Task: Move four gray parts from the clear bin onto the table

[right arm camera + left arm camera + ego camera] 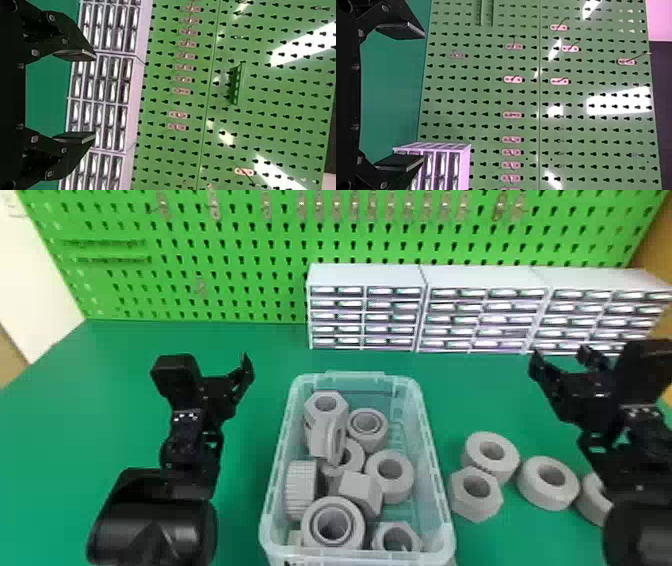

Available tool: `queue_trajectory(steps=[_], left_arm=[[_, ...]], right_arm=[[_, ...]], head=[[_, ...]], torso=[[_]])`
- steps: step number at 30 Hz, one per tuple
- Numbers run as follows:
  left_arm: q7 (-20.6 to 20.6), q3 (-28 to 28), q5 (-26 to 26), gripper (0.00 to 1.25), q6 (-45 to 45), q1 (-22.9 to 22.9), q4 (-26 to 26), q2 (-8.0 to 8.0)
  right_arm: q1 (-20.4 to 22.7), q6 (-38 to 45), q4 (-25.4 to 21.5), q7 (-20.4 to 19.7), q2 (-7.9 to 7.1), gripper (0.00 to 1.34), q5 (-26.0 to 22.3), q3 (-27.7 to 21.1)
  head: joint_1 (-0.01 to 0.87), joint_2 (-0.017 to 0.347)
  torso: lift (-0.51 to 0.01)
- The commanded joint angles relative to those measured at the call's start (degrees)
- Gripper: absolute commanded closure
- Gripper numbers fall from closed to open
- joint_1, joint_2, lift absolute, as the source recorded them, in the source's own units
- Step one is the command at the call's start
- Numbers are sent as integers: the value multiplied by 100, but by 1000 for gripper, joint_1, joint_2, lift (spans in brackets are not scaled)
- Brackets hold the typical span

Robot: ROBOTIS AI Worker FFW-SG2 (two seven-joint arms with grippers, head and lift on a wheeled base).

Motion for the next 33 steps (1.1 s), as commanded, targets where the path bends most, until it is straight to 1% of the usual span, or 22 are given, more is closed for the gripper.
queue_trajectory(steps=[1,33], left_arm=[[0,-8,10,180,0,9,0,0],[0,-8,19,180,-18,9,0,-8]], right_arm=[[60,-216,81,0,37,553,-70,-49],[33,-216,151,0,37,553,-131,-40]], head=[[693,72],[693,72]], torso=[[-52],[-52]])
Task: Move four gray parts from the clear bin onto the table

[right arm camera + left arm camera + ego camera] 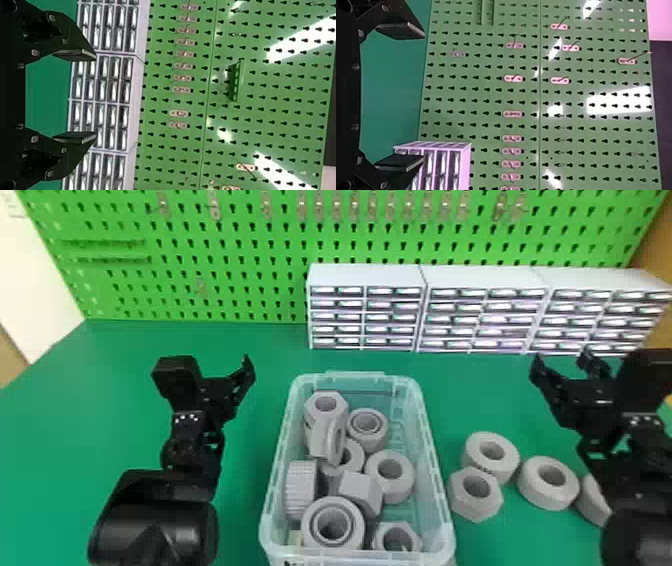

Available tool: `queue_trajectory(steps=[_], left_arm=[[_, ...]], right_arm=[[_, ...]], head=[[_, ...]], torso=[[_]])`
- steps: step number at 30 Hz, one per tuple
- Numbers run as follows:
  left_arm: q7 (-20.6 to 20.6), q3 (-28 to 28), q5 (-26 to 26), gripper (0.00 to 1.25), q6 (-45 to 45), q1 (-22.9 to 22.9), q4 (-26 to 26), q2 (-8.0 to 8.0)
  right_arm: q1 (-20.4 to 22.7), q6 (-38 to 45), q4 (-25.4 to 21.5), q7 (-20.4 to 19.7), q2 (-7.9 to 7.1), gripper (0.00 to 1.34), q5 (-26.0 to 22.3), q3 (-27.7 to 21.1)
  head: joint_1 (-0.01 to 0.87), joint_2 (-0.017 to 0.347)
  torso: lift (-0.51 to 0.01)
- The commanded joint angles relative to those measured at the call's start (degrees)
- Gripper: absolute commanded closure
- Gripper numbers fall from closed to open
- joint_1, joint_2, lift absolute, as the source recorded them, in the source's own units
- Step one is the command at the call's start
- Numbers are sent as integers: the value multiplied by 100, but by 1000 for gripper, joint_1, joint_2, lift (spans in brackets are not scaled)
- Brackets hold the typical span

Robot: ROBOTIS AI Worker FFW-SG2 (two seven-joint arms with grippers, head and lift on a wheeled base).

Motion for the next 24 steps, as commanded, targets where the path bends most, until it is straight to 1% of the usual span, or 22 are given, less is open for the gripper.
queue_trajectory(steps=[1,24], left_arm=[[0,5,1,180,0,-9,0,-3],[0,-3,-7,180,0,-35,0,-12]], right_arm=[[-22,4,14,0,0,553,0,18],[-31,4,14,0,-9,553,0,53]], head=[[693,72],[693,72]], torso=[[-52],[-52]])
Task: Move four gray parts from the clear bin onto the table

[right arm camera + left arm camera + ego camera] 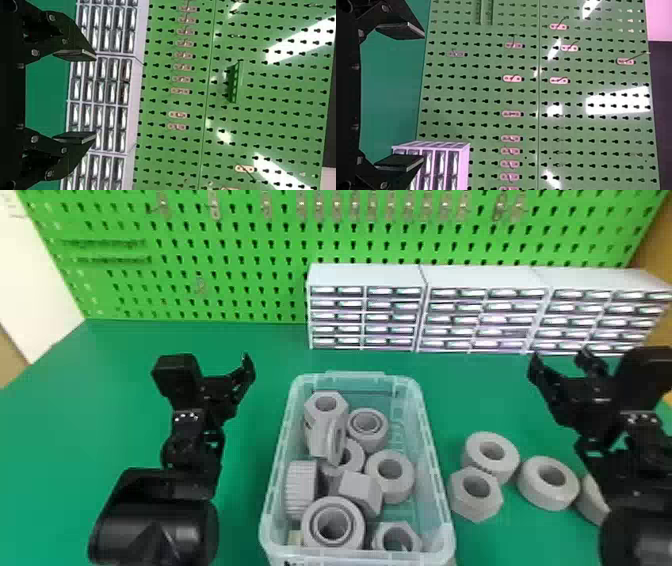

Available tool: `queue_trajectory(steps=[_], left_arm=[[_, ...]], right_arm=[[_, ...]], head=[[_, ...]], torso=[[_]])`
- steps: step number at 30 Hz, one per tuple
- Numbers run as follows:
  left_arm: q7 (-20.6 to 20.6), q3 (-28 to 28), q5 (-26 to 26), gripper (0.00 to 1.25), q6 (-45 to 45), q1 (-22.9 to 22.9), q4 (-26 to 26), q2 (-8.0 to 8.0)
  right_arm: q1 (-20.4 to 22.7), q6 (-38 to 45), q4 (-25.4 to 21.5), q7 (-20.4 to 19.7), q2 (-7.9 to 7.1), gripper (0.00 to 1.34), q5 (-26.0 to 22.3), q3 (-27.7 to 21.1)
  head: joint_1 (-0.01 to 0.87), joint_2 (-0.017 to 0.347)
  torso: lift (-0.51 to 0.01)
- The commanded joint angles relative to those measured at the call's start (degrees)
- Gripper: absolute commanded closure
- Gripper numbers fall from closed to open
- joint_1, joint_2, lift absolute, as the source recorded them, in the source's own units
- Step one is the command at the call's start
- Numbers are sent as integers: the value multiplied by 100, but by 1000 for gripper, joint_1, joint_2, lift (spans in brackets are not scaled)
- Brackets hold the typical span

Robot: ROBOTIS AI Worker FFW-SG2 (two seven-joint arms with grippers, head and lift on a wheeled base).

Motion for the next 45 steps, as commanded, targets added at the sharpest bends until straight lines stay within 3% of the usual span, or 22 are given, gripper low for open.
queue_trajectory(steps=[1,16,45], left_arm=[[0,0,-7,180,0,-20,0,-6],[0,62,-25,180,-44,-11,0,-6],[0,-18,-69,180,-70,-37,0,-6]], right_arm=[[-1,0,0,0,-5,553,0,27],[-98,9,0,0,-111,553,9,132],[-142,62,26,0,-93,553,44,176]], head=[[693,72],[693,72],[693,72]], torso=[[-52],[-52],[-52]])
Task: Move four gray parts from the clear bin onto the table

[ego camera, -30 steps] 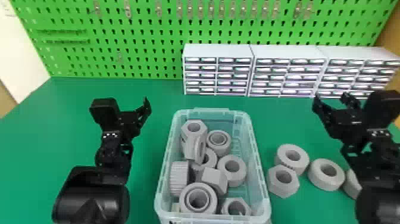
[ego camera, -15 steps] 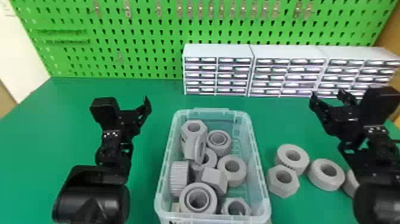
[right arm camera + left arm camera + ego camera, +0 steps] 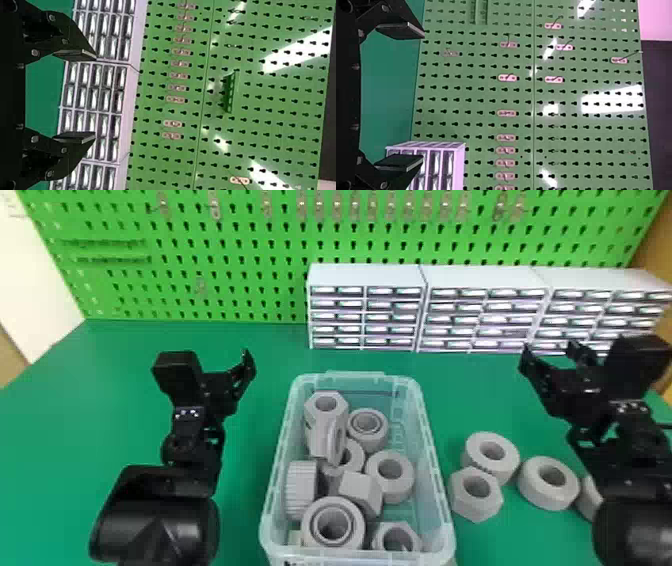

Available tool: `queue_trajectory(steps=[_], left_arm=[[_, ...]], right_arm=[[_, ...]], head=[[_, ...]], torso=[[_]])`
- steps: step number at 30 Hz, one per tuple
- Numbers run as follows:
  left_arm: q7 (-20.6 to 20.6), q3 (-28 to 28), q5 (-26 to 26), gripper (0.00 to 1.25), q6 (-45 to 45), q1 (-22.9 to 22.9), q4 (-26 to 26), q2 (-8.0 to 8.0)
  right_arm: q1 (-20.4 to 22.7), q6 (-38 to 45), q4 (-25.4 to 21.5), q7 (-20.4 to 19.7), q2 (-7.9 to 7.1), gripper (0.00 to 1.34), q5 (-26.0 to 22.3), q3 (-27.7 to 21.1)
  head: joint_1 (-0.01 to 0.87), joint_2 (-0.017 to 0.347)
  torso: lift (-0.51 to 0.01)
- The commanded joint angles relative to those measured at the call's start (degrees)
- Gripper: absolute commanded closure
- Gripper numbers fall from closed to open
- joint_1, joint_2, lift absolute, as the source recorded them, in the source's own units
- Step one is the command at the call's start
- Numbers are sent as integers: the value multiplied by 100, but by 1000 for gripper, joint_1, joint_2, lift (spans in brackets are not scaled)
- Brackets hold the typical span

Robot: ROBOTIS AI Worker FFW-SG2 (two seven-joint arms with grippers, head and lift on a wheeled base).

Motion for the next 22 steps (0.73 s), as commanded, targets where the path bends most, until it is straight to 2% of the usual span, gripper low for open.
queue_trajectory(steps=[1,10,18,22], left_arm=[[0,-4,0,180,0,5,8,0],[0,-30,9,180,0,5,-1,0],[0,-30,0,180,0,14,-1,0],[0,-56,0,180,0,-12,-1,0]], right_arm=[[3,9,0,0,0,553,0,-20],[12,35,0,0,35,553,-44,-82],[-14,79,0,0,-53,553,-35,41],[3,79,0,0,9,553,-44,-20]], head=[[693,72],[693,72],[693,72],[693,72]], torso=[[-52],[-52],[-52],[-52]])
